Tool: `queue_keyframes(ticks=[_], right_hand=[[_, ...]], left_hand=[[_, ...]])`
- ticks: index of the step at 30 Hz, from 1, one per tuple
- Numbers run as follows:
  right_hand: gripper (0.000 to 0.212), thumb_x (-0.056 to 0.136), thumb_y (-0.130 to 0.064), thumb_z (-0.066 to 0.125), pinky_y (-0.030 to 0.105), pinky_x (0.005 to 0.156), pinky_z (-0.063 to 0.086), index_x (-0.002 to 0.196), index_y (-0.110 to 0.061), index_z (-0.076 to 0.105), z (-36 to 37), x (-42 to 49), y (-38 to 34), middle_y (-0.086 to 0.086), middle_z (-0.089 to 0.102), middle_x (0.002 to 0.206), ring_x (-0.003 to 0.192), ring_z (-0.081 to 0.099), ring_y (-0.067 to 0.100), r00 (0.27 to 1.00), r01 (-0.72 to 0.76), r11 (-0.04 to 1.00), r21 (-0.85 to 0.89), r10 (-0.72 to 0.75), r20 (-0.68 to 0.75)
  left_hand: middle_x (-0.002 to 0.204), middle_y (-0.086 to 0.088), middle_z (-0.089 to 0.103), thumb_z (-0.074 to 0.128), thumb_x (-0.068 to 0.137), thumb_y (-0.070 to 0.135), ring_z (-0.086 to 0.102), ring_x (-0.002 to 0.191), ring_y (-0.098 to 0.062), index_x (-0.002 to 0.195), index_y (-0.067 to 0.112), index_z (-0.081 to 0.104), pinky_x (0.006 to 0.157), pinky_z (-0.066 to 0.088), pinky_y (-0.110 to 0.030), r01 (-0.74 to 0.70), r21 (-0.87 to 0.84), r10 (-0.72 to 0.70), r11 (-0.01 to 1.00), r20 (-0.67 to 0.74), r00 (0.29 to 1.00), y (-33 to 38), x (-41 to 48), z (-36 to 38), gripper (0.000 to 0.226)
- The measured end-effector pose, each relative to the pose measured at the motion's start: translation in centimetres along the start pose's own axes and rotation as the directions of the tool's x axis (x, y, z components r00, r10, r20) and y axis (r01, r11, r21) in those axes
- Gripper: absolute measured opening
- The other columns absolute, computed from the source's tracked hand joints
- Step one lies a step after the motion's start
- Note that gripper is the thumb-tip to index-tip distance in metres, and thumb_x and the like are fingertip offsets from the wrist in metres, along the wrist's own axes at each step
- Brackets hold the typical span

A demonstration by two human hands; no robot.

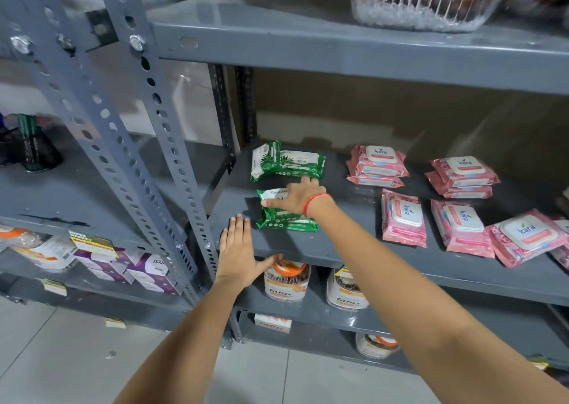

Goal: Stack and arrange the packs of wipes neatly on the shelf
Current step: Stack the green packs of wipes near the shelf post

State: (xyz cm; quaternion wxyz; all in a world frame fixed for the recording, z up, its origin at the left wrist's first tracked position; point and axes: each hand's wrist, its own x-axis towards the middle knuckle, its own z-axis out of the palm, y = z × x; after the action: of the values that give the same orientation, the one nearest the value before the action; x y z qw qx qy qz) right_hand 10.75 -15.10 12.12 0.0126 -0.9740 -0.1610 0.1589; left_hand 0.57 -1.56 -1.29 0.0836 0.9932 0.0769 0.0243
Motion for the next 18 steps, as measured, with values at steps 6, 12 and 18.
queue_keyframes(ticks=[6, 12, 18], right_hand=[[0.105, 0.070, -0.061, 0.070, 0.058, 0.115, 0.015, 0.151, -0.027, 0.012, -0.3, 1.0, 3.9, 0.012, 0.009, 0.159, 0.145, 0.012, 0.035, 0.962, 0.254, 0.966, 0.038, -0.257, 0.094], [0.092, 0.078, -0.070, 0.053, 0.051, 0.108, 0.028, 0.150, -0.025, 0.018, 3.8, 1.3, 2.7, 0.015, 0.029, 0.149, 0.138, 0.023, 0.035, 0.969, 0.169, 0.986, -0.003, -0.167, -0.182], [0.095, 0.077, -0.073, 0.050, 0.052, 0.109, 0.025, 0.150, -0.025, 0.013, 5.2, 1.3, 2.5, 0.016, 0.028, 0.148, 0.135, 0.025, 0.035, 0.958, 0.138, 0.990, -0.040, -0.144, -0.250]], left_hand=[[0.158, -0.015, -0.002, 0.014, 0.062, 0.092, -0.005, 0.146, -0.026, 0.147, 0.003, -0.003, 0.115, -0.006, -0.040, -0.008, 0.012, 0.008, 1.000, -0.026, 1.000, 0.0, -0.1, 0.0, 0.124], [0.158, -0.016, -0.001, 0.008, 0.058, 0.094, -0.005, 0.146, -0.027, 0.148, 0.004, -0.001, 0.114, -0.006, -0.040, -0.007, 0.000, 0.007, 1.000, -0.026, 1.000, 0.1, -0.2, 0.1, 0.127], [0.158, -0.017, 0.000, 0.007, 0.058, 0.093, -0.003, 0.146, -0.027, 0.148, 0.004, -0.001, 0.115, -0.005, -0.040, -0.005, 0.008, 0.006, 1.000, -0.035, 0.999, 0.1, -0.2, 0.0, 0.127]])
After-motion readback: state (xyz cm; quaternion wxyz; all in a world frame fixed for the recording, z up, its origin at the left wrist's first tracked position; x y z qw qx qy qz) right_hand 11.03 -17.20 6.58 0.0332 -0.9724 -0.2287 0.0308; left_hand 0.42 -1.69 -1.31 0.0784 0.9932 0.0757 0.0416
